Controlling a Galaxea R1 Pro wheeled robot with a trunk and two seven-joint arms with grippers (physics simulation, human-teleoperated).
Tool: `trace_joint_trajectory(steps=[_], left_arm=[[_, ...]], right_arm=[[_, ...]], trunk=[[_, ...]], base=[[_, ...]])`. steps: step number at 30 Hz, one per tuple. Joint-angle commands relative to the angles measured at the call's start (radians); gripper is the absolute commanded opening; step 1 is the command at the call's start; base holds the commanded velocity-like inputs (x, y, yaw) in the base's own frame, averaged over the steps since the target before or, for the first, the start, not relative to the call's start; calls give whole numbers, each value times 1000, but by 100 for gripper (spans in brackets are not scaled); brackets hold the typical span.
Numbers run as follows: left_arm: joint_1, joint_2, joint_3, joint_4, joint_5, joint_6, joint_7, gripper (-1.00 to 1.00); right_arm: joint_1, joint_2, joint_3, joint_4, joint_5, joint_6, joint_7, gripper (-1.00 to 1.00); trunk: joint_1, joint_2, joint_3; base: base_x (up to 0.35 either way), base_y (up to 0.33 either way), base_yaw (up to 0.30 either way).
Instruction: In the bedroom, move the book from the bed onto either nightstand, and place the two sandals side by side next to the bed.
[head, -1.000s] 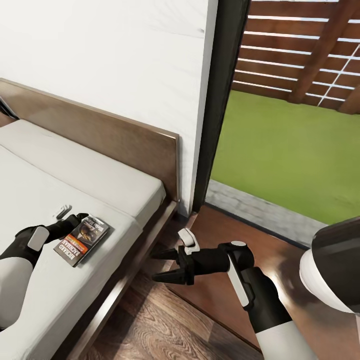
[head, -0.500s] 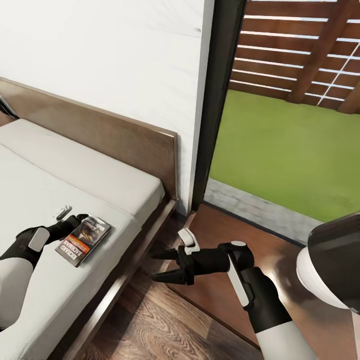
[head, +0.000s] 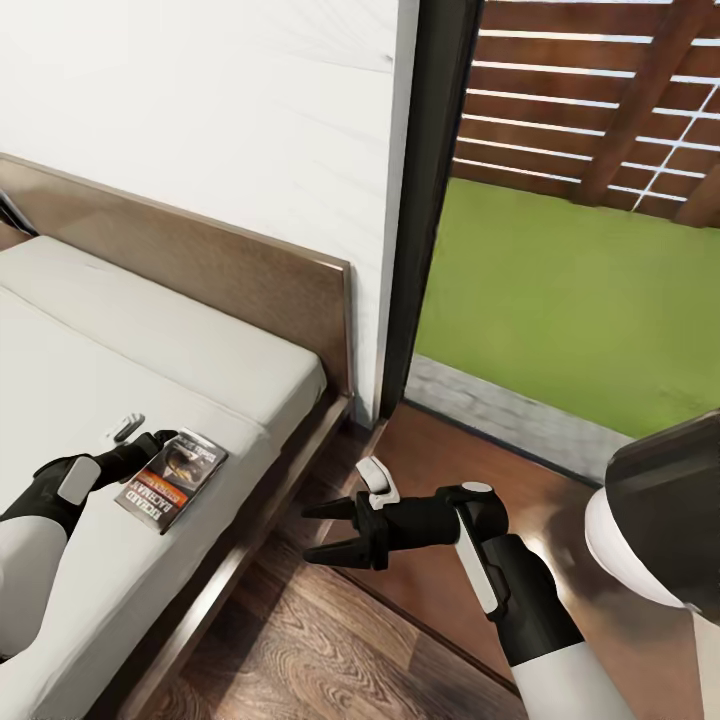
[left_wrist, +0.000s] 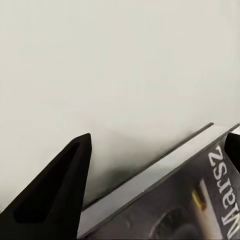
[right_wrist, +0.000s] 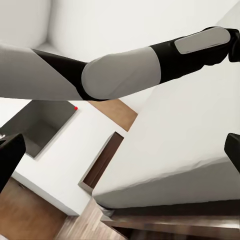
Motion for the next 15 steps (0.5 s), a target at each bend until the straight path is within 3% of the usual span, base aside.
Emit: trace_joint_trajectory(steps=[1, 15], left_arm=[[0, -1, 5, 0, -1, 11, -1, 100], [2, 5, 7, 4, 1, 9, -4, 100]], right_arm=[[0, 0, 0, 0, -3, 10, 1, 100], [3, -1, 1, 4, -4, 7, -2, 100]], trunk=[[0, 0, -1], [0, 0, -1]], base=[[-9, -8, 0], [-1, -1, 0]])
